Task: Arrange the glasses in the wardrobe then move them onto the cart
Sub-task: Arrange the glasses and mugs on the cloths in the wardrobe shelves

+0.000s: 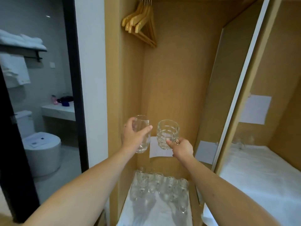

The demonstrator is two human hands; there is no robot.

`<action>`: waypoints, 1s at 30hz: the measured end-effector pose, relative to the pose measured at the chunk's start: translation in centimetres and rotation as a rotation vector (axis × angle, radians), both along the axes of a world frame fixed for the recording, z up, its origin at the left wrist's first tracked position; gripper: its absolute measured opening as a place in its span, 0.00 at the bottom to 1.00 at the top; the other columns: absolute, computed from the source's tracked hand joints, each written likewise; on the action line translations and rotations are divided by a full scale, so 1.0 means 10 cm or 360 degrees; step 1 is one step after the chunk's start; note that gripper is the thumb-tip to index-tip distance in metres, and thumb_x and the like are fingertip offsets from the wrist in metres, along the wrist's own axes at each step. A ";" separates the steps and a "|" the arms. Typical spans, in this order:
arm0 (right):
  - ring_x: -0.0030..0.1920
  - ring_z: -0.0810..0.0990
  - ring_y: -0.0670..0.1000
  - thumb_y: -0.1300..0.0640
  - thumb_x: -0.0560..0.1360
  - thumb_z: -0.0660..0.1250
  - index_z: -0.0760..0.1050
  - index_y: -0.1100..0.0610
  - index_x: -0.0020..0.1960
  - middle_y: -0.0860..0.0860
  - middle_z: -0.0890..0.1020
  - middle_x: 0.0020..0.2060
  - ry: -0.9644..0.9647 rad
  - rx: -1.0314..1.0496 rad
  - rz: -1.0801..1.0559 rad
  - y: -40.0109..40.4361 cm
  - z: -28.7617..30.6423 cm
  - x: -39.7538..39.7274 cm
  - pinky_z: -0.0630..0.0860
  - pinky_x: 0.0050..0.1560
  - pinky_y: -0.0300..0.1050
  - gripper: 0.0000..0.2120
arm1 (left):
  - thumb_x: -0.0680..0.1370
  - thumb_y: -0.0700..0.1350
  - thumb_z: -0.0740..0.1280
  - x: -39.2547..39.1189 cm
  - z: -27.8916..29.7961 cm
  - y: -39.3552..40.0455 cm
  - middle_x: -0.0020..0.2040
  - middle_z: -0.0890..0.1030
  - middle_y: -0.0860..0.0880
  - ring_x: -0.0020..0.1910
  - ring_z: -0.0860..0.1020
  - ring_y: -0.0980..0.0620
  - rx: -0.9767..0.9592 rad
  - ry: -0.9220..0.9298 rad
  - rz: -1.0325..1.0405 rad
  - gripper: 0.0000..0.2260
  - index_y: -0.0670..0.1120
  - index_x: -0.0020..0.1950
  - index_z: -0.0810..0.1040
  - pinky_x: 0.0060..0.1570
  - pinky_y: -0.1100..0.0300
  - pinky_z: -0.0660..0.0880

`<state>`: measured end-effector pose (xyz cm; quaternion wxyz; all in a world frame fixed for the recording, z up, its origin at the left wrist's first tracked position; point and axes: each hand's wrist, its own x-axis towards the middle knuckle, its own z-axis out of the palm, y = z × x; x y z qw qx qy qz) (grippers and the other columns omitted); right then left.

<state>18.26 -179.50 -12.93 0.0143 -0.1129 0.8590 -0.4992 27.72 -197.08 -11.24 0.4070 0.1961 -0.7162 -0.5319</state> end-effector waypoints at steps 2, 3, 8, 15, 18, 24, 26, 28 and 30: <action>0.47 0.84 0.58 0.39 0.75 0.72 0.73 0.51 0.39 0.52 0.82 0.39 0.0000 -0.0009 -0.0034 0.11 0.01 0.04 0.81 0.54 0.58 0.18 | 0.65 0.62 0.79 0.00 0.02 0.09 0.62 0.75 0.55 0.59 0.75 0.53 -0.0002 0.0002 -0.0058 0.31 0.59 0.64 0.72 0.56 0.57 0.71; 0.46 0.84 0.58 0.38 0.75 0.72 0.73 0.52 0.40 0.52 0.83 0.40 -0.0001 -0.0018 -0.0049 0.18 0.02 0.06 0.81 0.54 0.57 0.18 | 0.65 0.62 0.79 0.00 0.03 0.14 0.62 0.74 0.54 0.59 0.75 0.53 0.0006 0.0008 -0.0080 0.31 0.60 0.64 0.72 0.56 0.57 0.70; 0.44 0.84 0.56 0.38 0.75 0.72 0.78 0.52 0.45 0.51 0.84 0.40 0.0015 -0.0066 -0.0077 0.61 0.05 0.05 0.82 0.50 0.53 0.17 | 0.63 0.64 0.79 -0.07 0.05 0.52 0.62 0.75 0.53 0.60 0.76 0.51 0.0008 0.0027 -0.0177 0.32 0.58 0.63 0.74 0.60 0.51 0.75; 0.45 0.84 0.57 0.42 0.74 0.74 0.80 0.53 0.47 0.52 0.84 0.40 0.0000 -0.0214 -0.0047 1.53 -0.01 -0.02 0.82 0.50 0.57 0.15 | 0.63 0.65 0.78 -0.23 0.06 1.39 0.64 0.77 0.52 0.63 0.76 0.50 0.0018 -0.0007 -0.0278 0.34 0.58 0.65 0.73 0.65 0.45 0.74; 0.43 0.82 0.56 0.43 0.74 0.75 0.79 0.53 0.47 0.51 0.83 0.39 -0.0040 -0.0245 -0.0088 2.02 -0.04 -0.06 0.82 0.51 0.59 0.14 | 0.66 0.63 0.79 -0.32 0.03 1.87 0.64 0.77 0.53 0.63 0.76 0.49 0.0041 -0.0028 -0.0310 0.33 0.57 0.67 0.72 0.64 0.47 0.74; 0.36 0.76 0.54 0.45 0.74 0.76 0.68 0.56 0.37 0.53 0.76 0.33 -0.0094 -0.0242 -0.0191 3.11 -0.12 -0.19 0.81 0.47 0.61 0.21 | 0.68 0.63 0.77 -0.51 -0.05 2.85 0.65 0.76 0.52 0.63 0.75 0.49 0.0027 -0.0109 -0.0379 0.35 0.55 0.70 0.70 0.65 0.46 0.73; 0.35 0.76 0.54 0.46 0.74 0.76 0.67 0.56 0.36 0.53 0.76 0.32 -0.0090 -0.0241 -0.0228 3.44 -0.15 -0.22 0.81 0.47 0.61 0.21 | 0.68 0.63 0.77 -0.57 -0.07 3.19 0.61 0.78 0.54 0.60 0.77 0.52 0.0045 -0.0130 -0.0394 0.31 0.58 0.67 0.72 0.61 0.51 0.75; 0.34 0.75 0.54 0.46 0.74 0.76 0.67 0.55 0.36 0.53 0.76 0.31 -0.0093 -0.0191 -0.0261 3.76 -0.19 -0.25 0.81 0.48 0.62 0.21 | 0.67 0.62 0.78 -0.62 -0.08 3.52 0.54 0.80 0.59 0.55 0.78 0.56 0.0049 -0.0119 -0.0384 0.22 0.63 0.57 0.74 0.51 0.58 0.74; 0.33 0.75 0.54 0.45 0.74 0.75 0.66 0.55 0.37 0.54 0.75 0.32 -0.0121 -0.0146 -0.0292 4.03 -0.24 -0.30 0.81 0.48 0.62 0.22 | 0.67 0.61 0.78 -0.68 -0.10 3.82 0.51 0.81 0.58 0.53 0.80 0.56 0.0034 -0.0139 -0.0394 0.21 0.60 0.55 0.75 0.49 0.58 0.75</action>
